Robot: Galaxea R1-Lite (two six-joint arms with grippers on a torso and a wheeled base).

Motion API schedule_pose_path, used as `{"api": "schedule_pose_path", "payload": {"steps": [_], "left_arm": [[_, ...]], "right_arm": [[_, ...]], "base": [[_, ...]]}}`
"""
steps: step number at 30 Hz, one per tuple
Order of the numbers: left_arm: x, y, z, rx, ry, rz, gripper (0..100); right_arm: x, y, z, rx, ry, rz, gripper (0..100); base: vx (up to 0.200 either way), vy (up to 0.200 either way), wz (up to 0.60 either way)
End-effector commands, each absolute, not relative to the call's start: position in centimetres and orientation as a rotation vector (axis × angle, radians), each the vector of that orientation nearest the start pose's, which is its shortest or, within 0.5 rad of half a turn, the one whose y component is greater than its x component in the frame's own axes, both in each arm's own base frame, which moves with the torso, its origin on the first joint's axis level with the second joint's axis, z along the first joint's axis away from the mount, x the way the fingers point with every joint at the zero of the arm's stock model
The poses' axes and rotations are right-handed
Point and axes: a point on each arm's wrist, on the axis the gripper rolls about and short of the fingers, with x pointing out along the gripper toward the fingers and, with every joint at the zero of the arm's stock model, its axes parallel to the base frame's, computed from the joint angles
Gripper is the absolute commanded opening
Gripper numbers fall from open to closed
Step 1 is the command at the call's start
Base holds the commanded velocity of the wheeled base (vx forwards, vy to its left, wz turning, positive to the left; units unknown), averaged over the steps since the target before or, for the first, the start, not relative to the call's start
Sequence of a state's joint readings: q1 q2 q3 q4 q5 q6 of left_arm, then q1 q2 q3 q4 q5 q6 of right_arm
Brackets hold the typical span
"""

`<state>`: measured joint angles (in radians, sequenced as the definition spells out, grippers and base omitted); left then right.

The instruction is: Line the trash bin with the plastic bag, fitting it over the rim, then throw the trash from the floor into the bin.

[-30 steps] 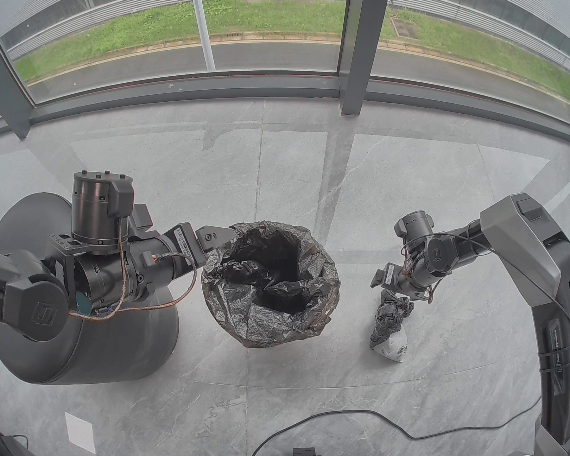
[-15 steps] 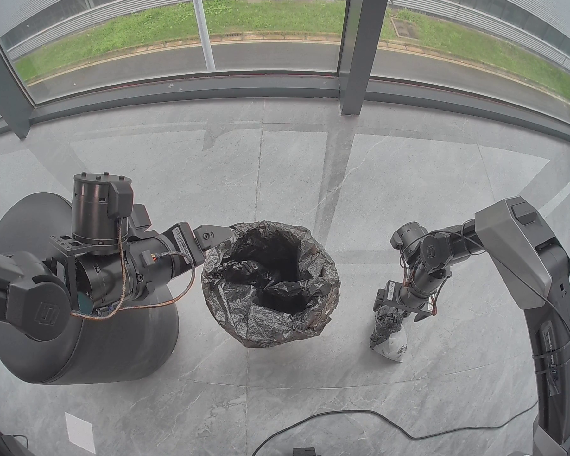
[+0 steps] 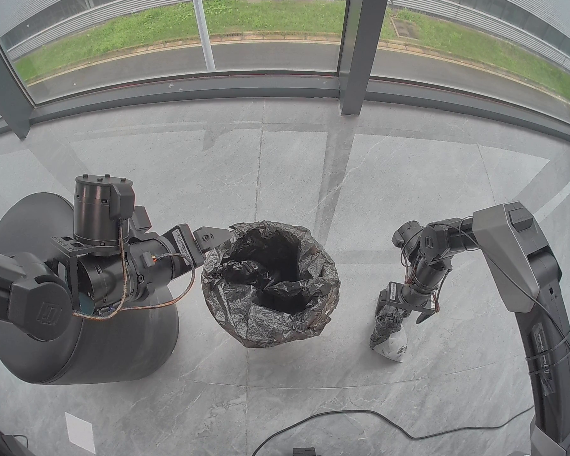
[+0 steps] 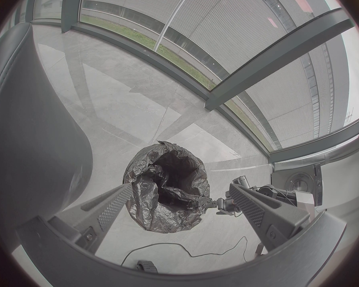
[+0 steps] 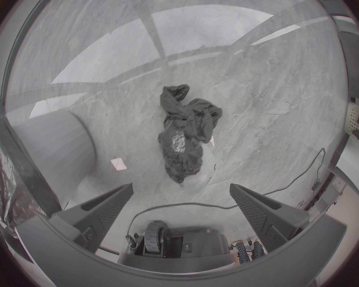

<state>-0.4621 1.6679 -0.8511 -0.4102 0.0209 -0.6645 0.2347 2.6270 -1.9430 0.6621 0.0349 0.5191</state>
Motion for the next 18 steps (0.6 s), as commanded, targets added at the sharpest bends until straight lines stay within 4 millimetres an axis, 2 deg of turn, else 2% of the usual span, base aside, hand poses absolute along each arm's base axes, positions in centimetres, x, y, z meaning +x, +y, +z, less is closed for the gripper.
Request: {"api": "schedule_pose_path", "payload": {"steps": [1, 6, 18], "left_arm": [[27.1, -13.1, 17.8, -0.545, 0.534, -0.271, 100], [27.4, -13.2, 17.4, -0.542, 0.547, -0.264, 100], [27.7, -13.3, 16.9, -0.538, 0.559, -0.258, 100]], "right_arm": [[45.5, 11.1, -0.7, 0.293, 1.391, -0.086, 100], [44.9, 11.3, -1.1, 0.246, 1.451, -0.081, 100], [45.5, 11.0, -1.7, 0.267, 1.433, -0.079, 100]], "base": [[0.000, 0.000, 0.00], [0.000, 0.000, 0.00], [0.000, 0.000, 0.00]]}}
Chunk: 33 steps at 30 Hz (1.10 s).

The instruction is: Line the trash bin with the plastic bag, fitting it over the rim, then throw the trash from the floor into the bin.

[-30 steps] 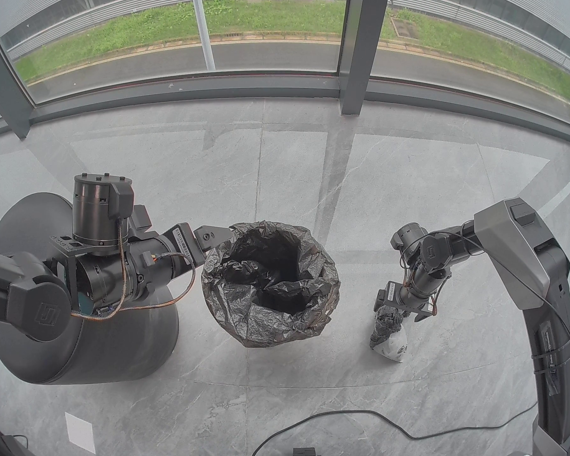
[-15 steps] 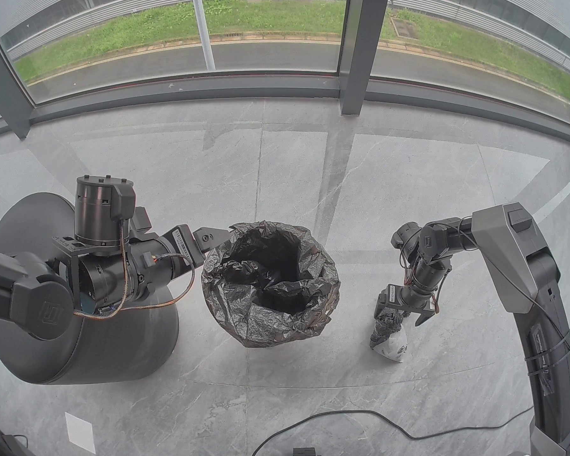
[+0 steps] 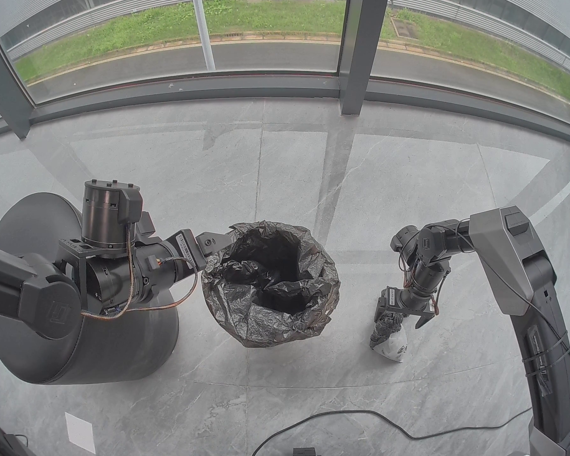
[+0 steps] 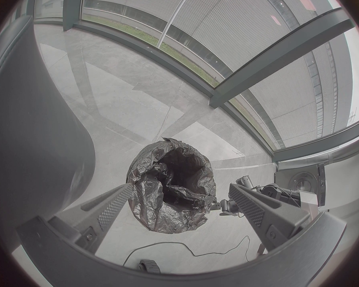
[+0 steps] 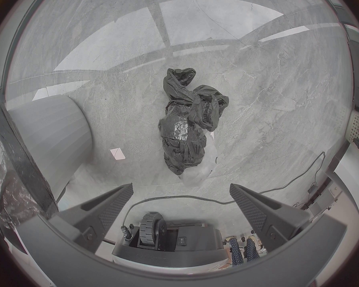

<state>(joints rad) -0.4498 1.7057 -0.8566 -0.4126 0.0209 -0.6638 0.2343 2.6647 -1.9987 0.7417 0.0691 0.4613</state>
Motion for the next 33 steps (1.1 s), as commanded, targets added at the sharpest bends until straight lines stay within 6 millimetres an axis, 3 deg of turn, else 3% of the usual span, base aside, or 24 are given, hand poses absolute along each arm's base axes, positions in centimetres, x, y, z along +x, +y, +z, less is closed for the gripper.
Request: {"api": "schedule_pose_path", "payload": {"steps": [1, 11, 22, 25, 33], "left_arm": [[27.8, -13.3, 16.8, -0.537, 0.562, -0.257, 100], [28.2, -13.3, 16.3, -0.547, 0.530, -0.261, 100], [28.7, -13.2, 15.8, -0.546, 0.537, -0.249, 100], [28.7, -13.2, 15.7, -0.545, 0.538, -0.248, 100], [28.6, -13.2, 15.8, -0.546, 0.537, -0.249, 100]], "right_arm": [[45.7, 11.1, -2.0, 0.273, 1.420, -0.080, 100], [47.9, 11.1, -7.8, 0.261, 1.249, -0.105, 100], [47.3, 10.5, -8.9, 0.230, 1.321, -0.114, 100], [47.0, 10.4, -10.7, 0.194, 1.354, -0.114, 100], [46.6, 10.3, -12.5, 0.161, 1.391, -0.109, 100]], "base": [[0.000, 0.000, 0.00], [0.000, 0.000, 0.00], [0.000, 0.000, 0.00], [0.000, 0.000, 0.00], [0.000, 0.000, 0.00]]}}
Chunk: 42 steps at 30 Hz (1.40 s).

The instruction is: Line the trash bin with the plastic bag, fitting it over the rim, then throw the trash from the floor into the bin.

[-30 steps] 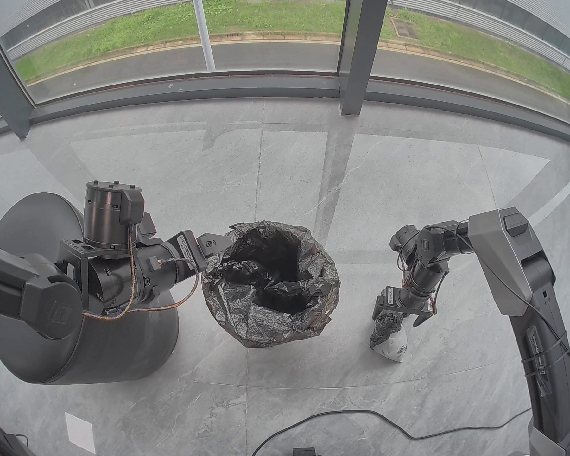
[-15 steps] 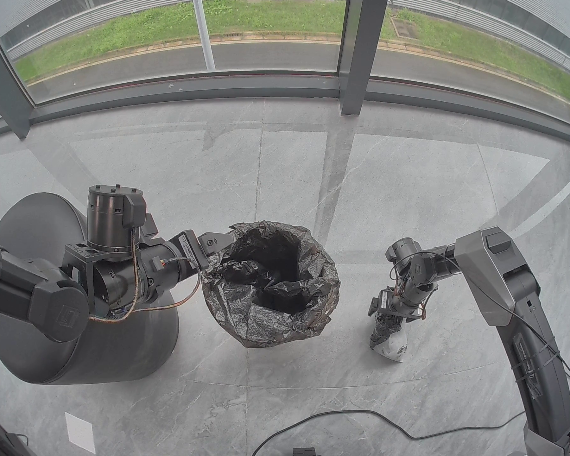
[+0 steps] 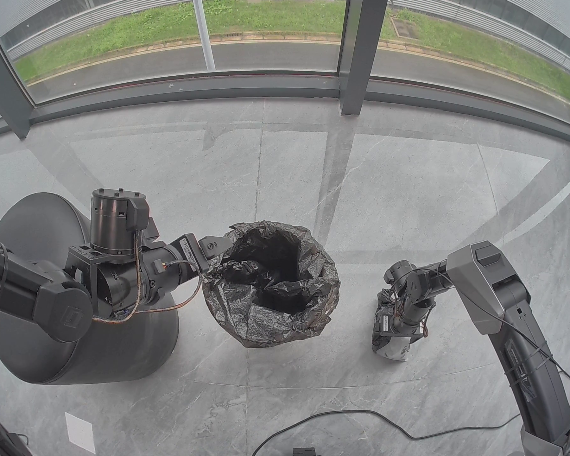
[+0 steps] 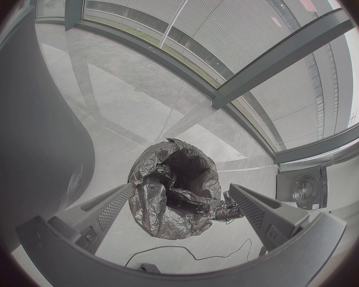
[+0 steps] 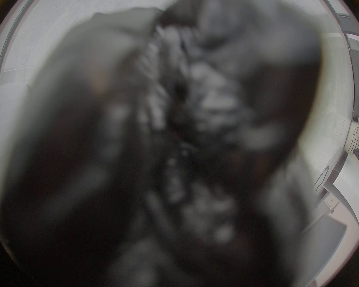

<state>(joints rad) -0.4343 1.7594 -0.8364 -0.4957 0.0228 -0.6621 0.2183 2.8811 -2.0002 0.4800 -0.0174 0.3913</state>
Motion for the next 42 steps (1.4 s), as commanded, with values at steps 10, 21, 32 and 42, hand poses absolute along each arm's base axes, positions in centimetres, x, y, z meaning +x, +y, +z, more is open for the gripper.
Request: {"api": "schedule_pose_path", "payload": {"steps": [10, 21, 32, 42], "left_arm": [[28.7, -13.3, 15.6, -0.545, 0.543, -0.246, 100], [28.8, -13.3, 15.5, -0.545, 0.544, -0.246, 100], [28.7, -13.3, 15.6, -0.545, 0.542, -0.246, 100], [28.4, -13.1, 16.0, -0.550, 0.525, -0.255, 100]], "right_arm": [[46.6, 10.1, -12.9, 0.154, 1.383, -0.141, 0], [46.0, 10.0, -9.3, 0.169, 1.438, -0.186, 0], [44.1, 11.8, 7.9, 0.141, 1.251, -0.067, 0], [36.0, 22.9, 17.5, 0.020, 1.077, 0.259, 0]], "base": [[0.000, 0.000, 0.00], [0.000, 0.000, 0.00], [0.000, 0.000, 0.00], [0.000, 0.000, 0.00]]}}
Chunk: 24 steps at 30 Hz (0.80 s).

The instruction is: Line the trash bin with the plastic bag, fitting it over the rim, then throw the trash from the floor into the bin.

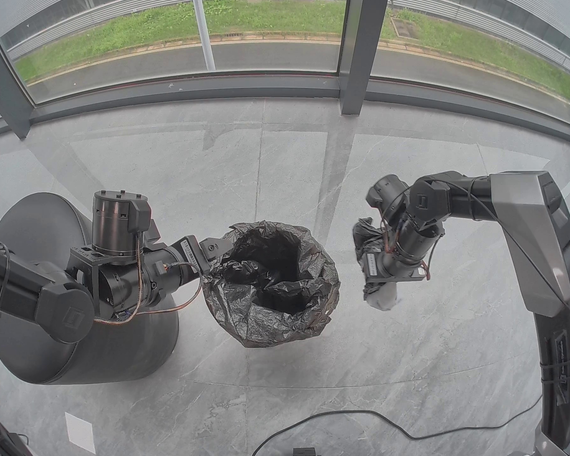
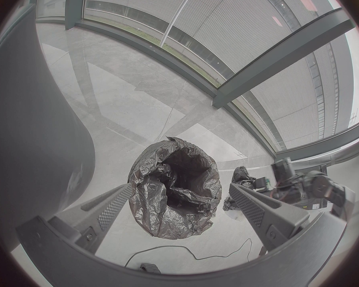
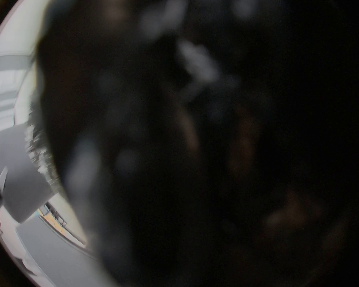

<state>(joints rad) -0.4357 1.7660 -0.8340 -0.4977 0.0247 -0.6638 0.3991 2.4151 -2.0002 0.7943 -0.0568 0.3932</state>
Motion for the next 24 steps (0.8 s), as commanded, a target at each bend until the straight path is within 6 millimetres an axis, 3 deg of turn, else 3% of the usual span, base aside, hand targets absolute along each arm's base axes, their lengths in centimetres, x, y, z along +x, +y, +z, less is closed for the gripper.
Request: {"api": "schedule_pose_path", "payload": {"steps": [1, 5, 14, 16, 19, 22, 24], "left_arm": [[28.3, -13.1, 16.0, -0.551, 0.523, -0.255, 100], [28.3, -13.1, 16.0, -0.552, 0.511, -0.259, 100], [27.9, -12.9, 16.7, -0.563, 0.479, -0.272, 100], [27.9, -12.7, 16.9, -0.561, 0.469, -0.270, 100], [28.1, -12.2, 16.8, -0.546, 0.463, -0.258, 100], [28.7, -11.1, 16.7, -0.518, 0.445, -0.227, 100], [28.9, -10.7, 16.8, -0.525, 0.429, -0.219, 100]], "right_arm": [[35.2, 24.1, 17.6, 0.007, 1.077, 0.287, 0], [33.0, 27.0, 17.2, -0.024, 1.093, 0.329, 0], [32.6, 28.8, 15.2, -0.019, 1.146, 0.329, 0], [33.3, 29.6, 11.8, 0.006, 1.237, 0.331, 0], [33.9, 30.0, 10.5, 0.009, 1.243, 0.334, 0], [35.2, 31.1, 7.8, 0.022, 1.197, 0.354, 0], [35.7, 31.4, 7.2, 0.036, 1.169, 0.369, 0]], "base": [[0.000, 0.000, 0.00], [0.000, 0.000, 0.00], [0.000, 0.000, 0.00], [0.000, 0.000, 0.00], [0.000, 0.000, 0.00], [0.000, 0.000, 0.00], [0.000, 0.000, 0.00]]}}
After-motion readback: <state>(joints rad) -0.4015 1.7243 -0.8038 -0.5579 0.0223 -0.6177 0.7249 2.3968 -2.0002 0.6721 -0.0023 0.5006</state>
